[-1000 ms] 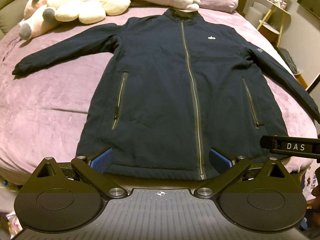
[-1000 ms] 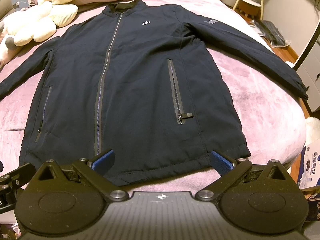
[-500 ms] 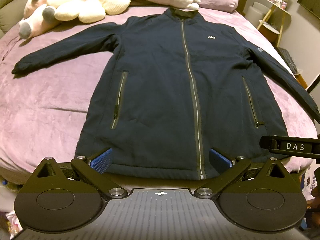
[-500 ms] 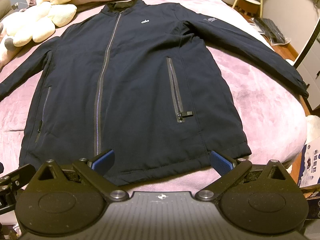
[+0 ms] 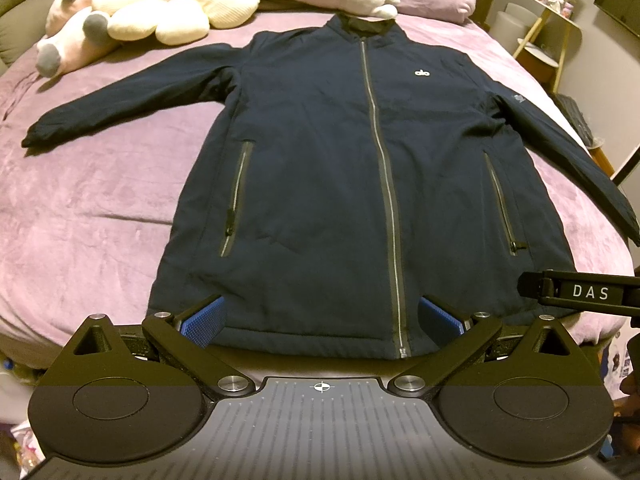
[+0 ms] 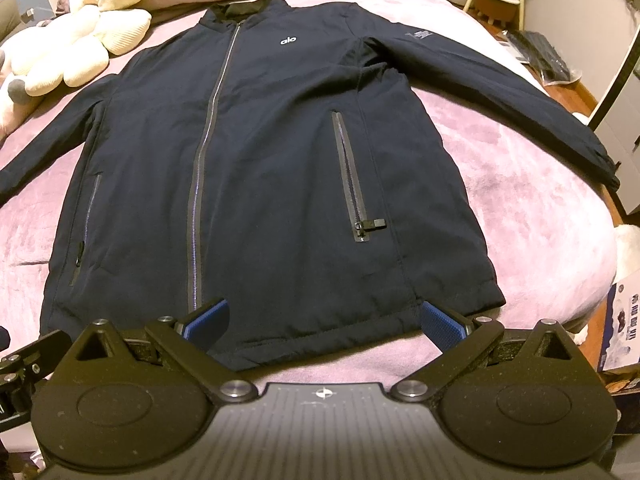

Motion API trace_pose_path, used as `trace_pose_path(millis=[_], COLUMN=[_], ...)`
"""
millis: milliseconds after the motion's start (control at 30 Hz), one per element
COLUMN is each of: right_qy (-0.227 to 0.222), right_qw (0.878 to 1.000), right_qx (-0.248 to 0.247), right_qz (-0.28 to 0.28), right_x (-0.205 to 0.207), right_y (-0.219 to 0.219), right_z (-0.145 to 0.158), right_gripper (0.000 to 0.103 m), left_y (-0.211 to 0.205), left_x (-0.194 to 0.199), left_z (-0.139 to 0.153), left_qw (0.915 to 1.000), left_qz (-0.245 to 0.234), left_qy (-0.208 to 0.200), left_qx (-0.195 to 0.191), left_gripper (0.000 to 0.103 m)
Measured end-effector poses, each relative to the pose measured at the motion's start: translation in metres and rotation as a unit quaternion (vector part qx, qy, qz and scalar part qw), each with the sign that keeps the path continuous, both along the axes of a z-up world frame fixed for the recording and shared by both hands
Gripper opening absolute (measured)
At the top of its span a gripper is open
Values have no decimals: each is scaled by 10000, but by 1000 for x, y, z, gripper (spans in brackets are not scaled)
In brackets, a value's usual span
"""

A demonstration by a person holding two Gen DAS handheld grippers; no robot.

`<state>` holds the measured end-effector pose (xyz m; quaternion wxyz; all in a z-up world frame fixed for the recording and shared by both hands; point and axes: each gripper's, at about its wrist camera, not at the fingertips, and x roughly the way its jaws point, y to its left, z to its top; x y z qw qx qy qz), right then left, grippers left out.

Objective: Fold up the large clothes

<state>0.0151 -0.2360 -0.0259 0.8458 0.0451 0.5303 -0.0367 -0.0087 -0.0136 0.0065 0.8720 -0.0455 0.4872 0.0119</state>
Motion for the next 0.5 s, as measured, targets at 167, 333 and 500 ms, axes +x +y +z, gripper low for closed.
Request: trace_pose_path(millis=[167, 333, 500], right_qy=[21, 86, 157], right_qw=[10000, 9999, 9995], right_qx=[67, 132, 246], right_qz=[-20, -40, -73], right_x=[0, 2, 5], right_y=[-3, -4, -7], right_z=[-3, -6, -11], right_gripper=[101, 101, 101], left_y=[0, 1, 1], left_x=[2, 7, 12], left_z=[-1, -2, -4], left_qw=[10000, 9999, 9999], left_qz=[-11, -17, -20], left_qy=[42, 104, 154], left_qx=[-22, -54, -72], left_gripper=[103, 103, 103])
